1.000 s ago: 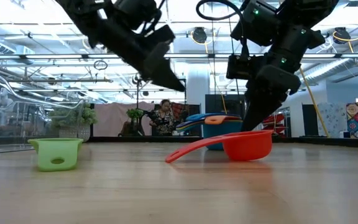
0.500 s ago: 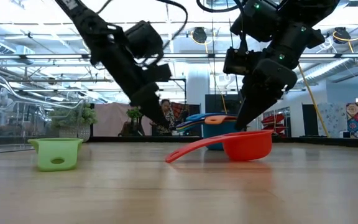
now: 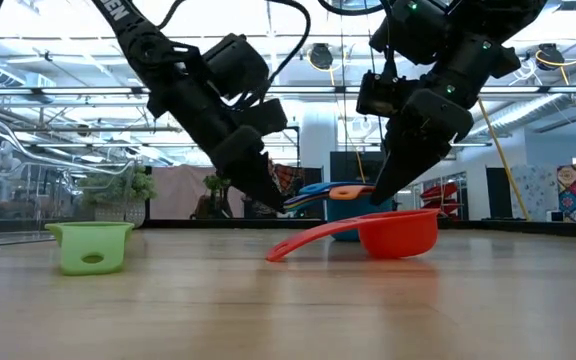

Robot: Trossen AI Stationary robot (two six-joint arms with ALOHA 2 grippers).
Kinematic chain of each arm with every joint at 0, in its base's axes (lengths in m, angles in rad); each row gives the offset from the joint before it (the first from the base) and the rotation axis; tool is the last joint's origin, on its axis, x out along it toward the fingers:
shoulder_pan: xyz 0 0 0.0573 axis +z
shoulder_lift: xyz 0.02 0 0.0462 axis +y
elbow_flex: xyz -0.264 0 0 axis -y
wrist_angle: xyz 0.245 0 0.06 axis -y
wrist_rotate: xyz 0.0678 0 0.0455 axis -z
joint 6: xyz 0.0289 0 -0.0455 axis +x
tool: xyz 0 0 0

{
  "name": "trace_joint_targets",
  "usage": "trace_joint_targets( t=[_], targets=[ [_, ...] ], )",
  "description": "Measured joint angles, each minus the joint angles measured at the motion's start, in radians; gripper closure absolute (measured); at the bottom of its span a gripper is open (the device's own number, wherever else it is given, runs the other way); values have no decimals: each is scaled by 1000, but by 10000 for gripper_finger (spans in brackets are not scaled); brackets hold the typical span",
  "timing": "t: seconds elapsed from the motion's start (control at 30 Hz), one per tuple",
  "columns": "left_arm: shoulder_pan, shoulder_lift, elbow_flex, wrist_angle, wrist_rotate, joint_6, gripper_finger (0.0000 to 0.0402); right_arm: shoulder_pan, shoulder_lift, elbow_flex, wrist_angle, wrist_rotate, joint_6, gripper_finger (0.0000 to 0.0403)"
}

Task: Nest measuring cups in basket
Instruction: Stack the bottom stacked measuring cup on top of the top stacked measuring cup

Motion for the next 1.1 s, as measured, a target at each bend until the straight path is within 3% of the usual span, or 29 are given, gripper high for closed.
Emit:
trace_joint_targets(
  t=[0.63, 1.1],
  targets=[
    [0, 0, 0, 39, -2, -13, 394, 0, 0, 0, 60, -78, 6, 403],
    [17, 39, 0, 99, 16, -17, 395, -1, 0, 0, 98, -79, -31, 403]
  ],
)
